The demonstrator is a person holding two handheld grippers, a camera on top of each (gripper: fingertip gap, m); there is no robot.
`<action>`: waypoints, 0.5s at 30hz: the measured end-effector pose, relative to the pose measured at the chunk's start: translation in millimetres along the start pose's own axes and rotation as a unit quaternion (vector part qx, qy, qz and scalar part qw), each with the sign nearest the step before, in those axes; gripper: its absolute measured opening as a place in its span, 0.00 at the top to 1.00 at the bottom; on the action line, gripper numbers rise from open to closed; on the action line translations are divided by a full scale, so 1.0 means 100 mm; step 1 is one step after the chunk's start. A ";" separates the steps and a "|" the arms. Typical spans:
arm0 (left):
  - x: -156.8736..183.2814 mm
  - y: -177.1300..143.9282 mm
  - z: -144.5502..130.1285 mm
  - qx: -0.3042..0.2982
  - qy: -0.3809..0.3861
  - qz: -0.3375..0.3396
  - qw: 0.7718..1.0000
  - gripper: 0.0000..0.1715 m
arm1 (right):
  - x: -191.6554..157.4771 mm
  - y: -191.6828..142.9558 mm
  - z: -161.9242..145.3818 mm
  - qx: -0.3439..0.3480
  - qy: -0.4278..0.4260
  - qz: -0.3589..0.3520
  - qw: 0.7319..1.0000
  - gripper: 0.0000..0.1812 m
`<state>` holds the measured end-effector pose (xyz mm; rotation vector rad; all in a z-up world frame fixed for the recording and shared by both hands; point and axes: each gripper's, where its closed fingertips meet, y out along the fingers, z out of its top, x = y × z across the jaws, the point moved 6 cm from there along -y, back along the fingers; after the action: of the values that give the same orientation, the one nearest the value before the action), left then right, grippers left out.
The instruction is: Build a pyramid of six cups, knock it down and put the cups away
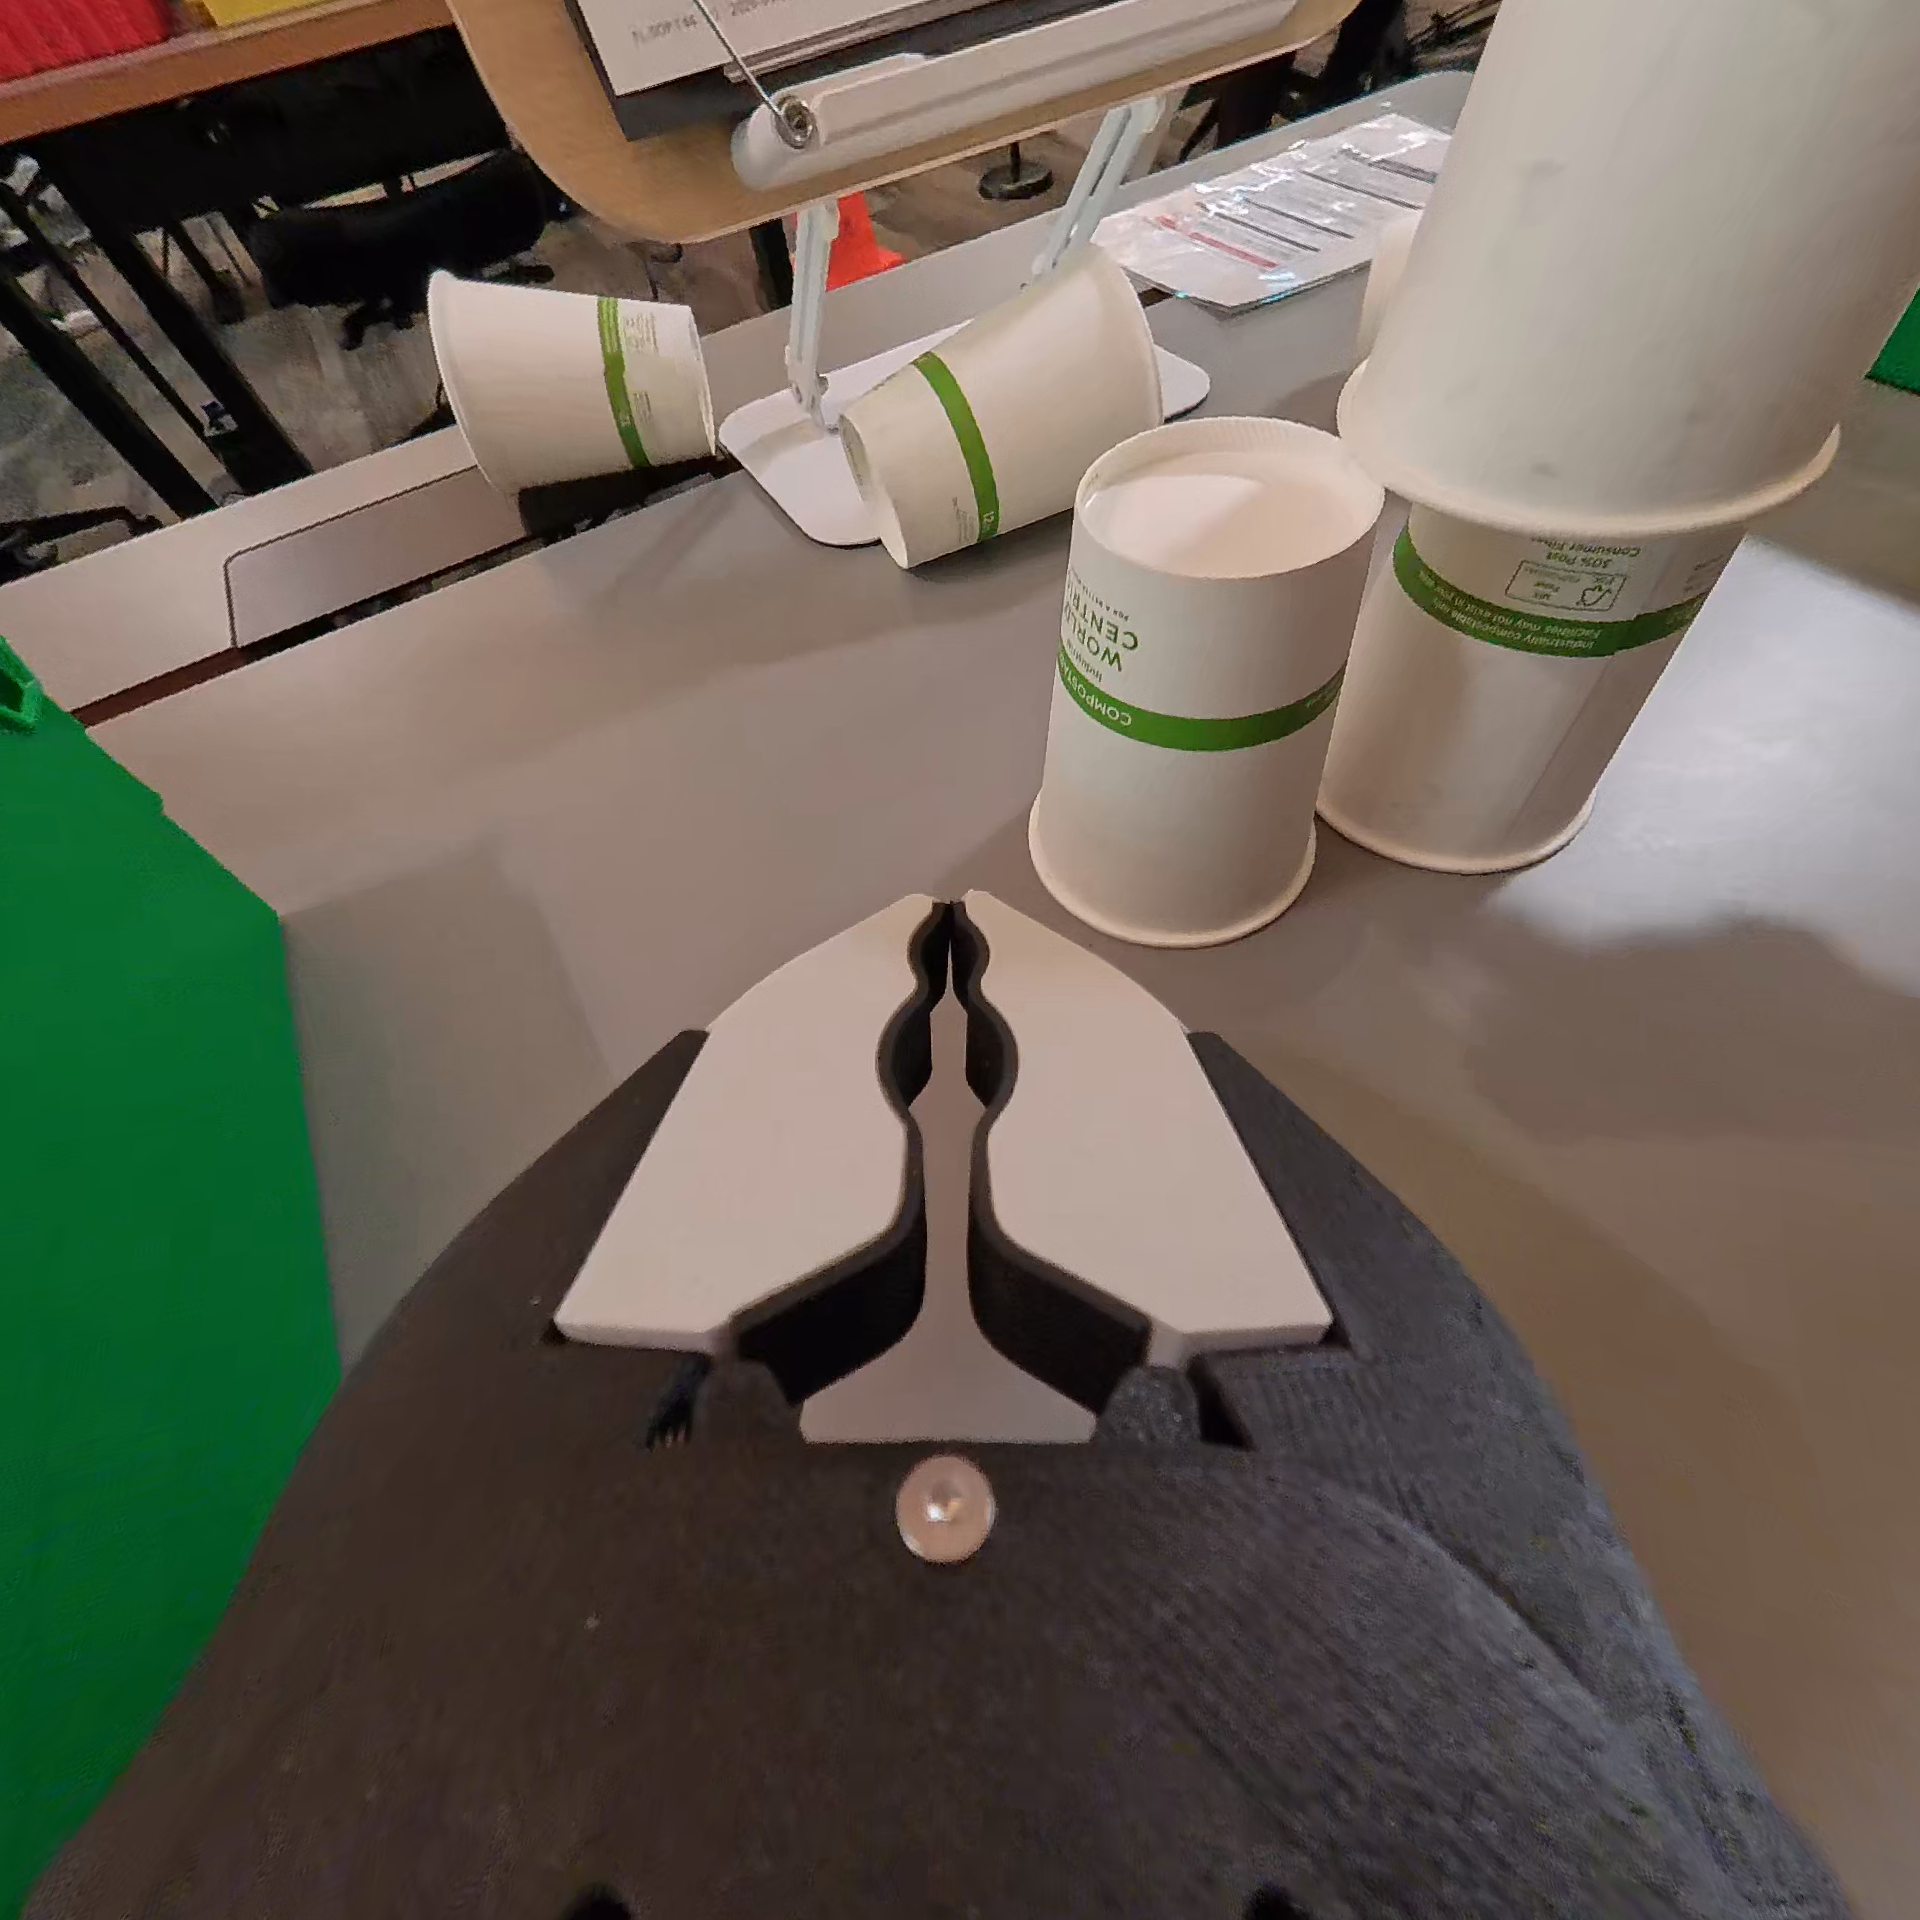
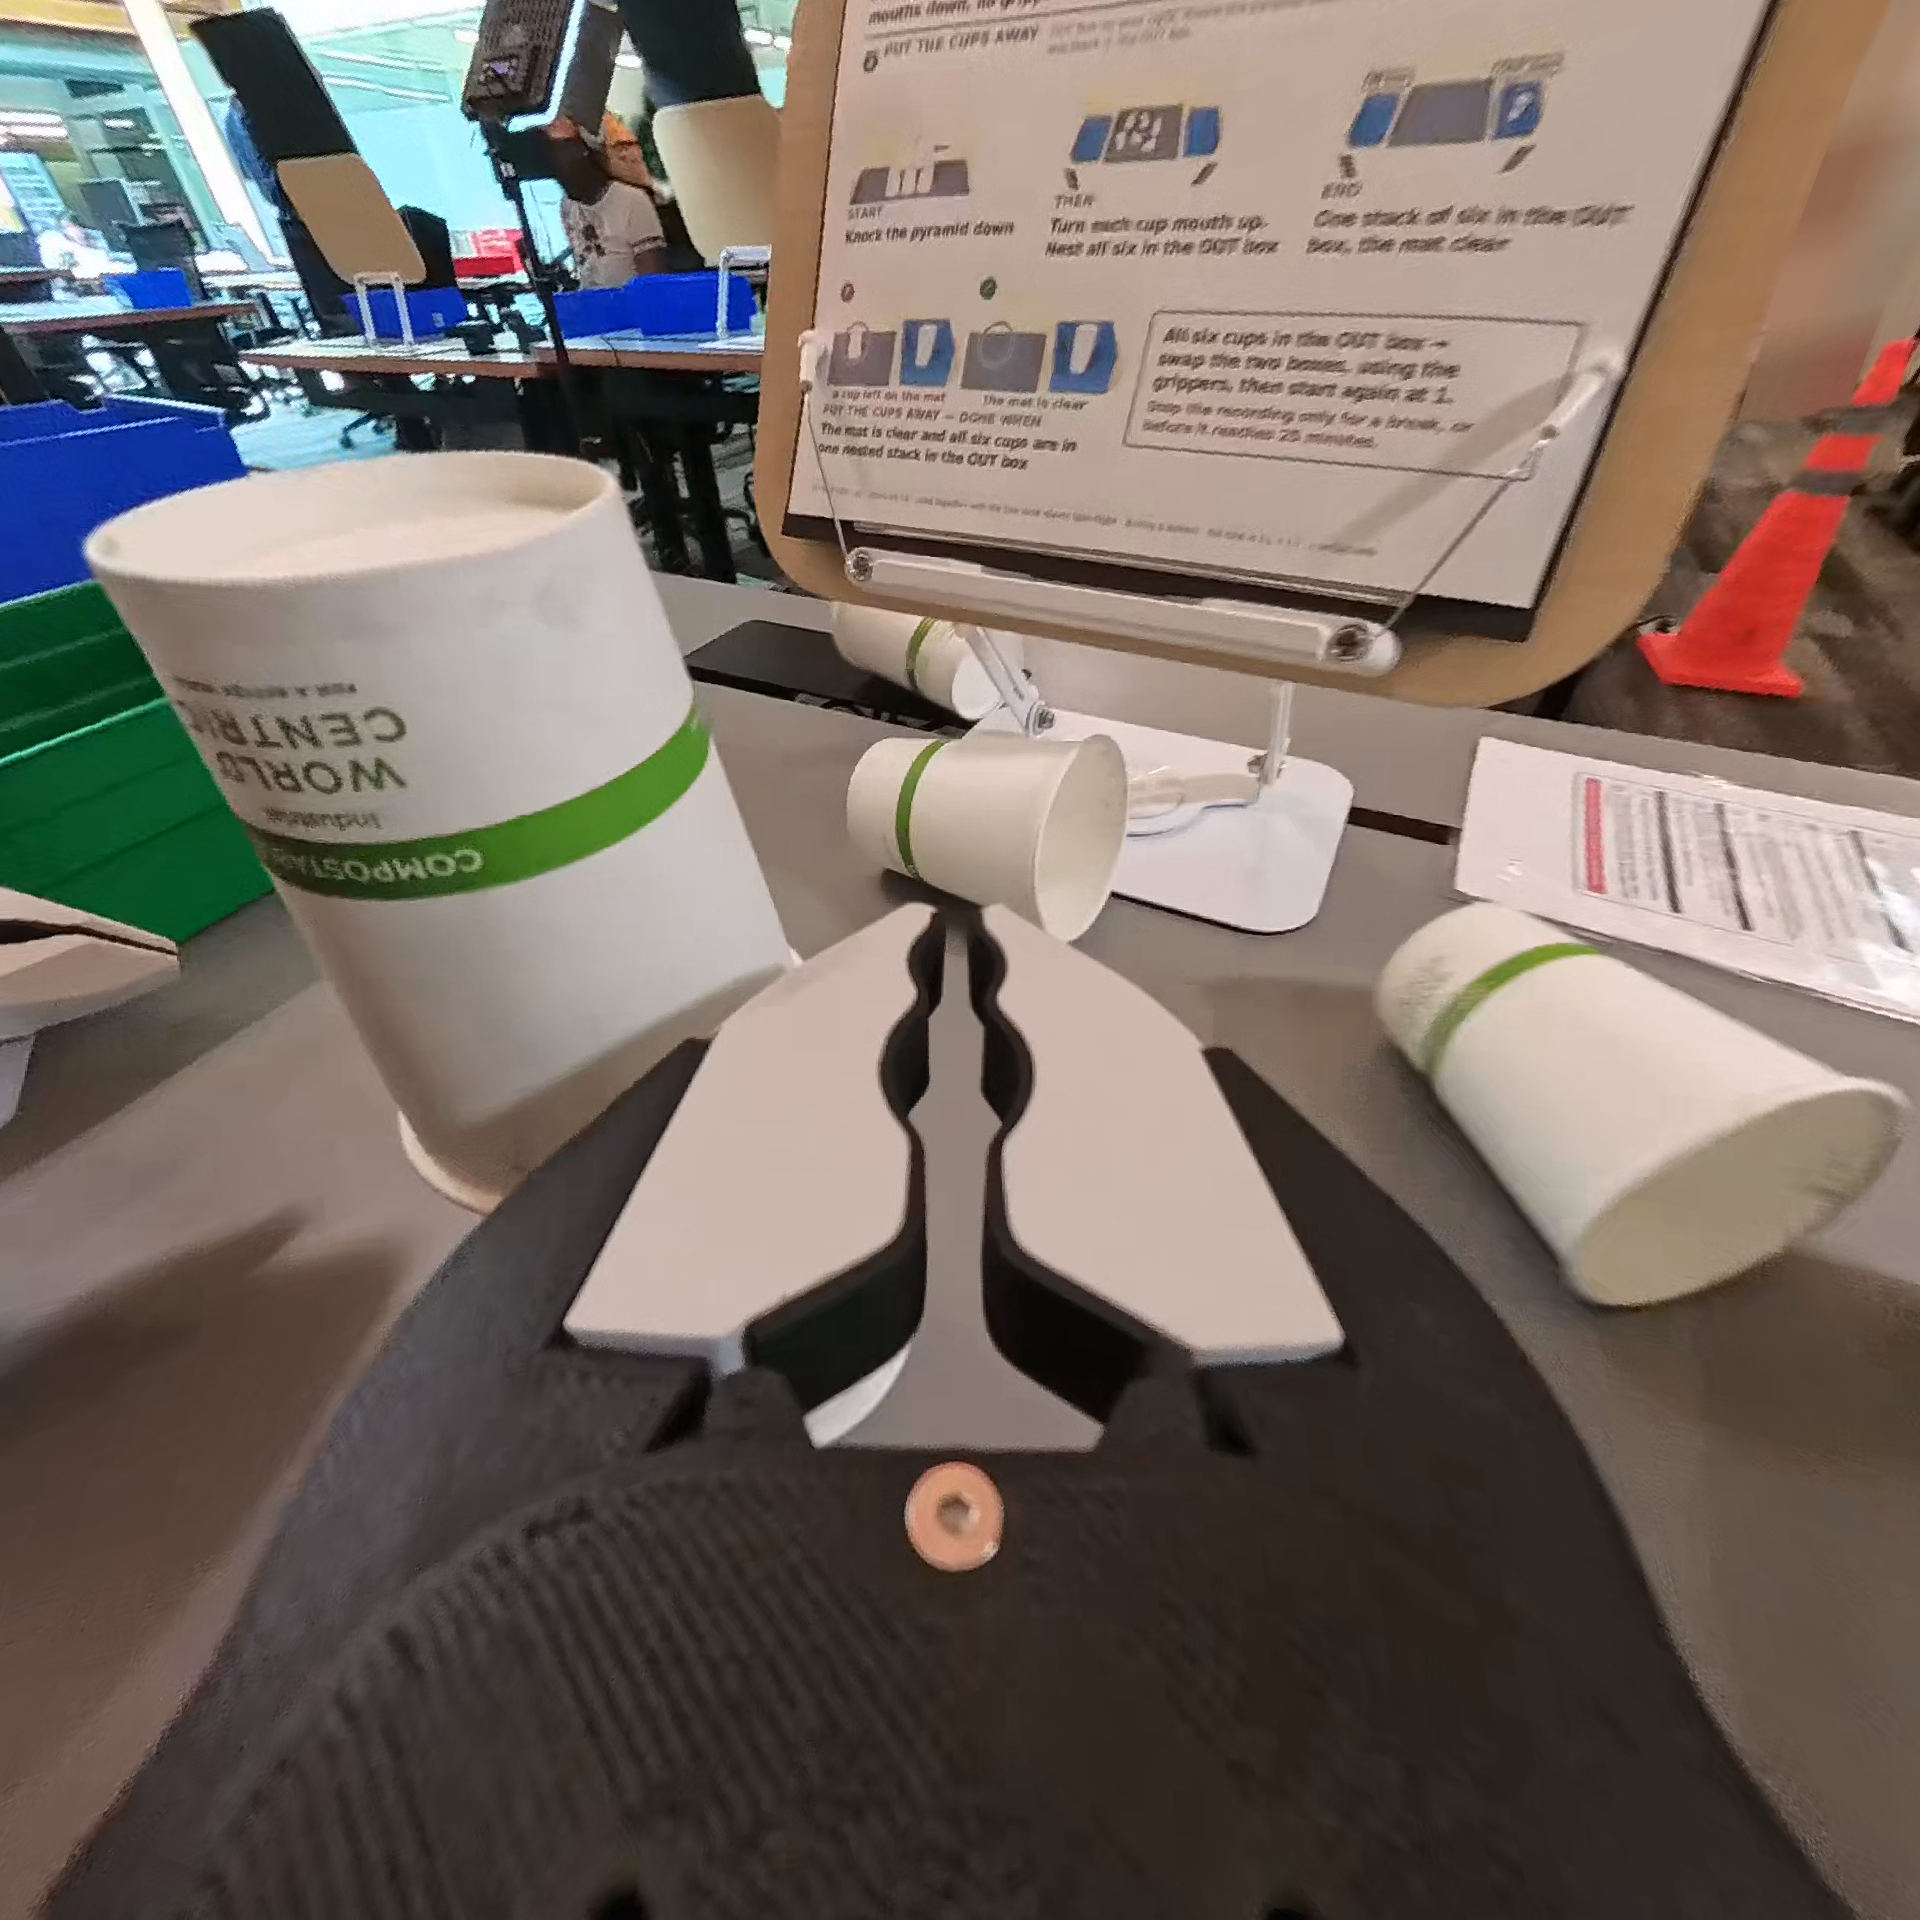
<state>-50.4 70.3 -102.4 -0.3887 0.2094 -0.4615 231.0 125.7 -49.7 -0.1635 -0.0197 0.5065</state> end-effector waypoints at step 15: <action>-0.23 -0.18 0.01 0.038 -0.036 0.085 0.995 1.00 | -0.63 -0.19 -0.01 0.062 -0.172 0.170 0.968 0.96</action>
<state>-77.0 66.2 -91.1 -0.3103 0.1529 -0.2874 184.9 78.6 -46.3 0.0470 -0.3026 0.8721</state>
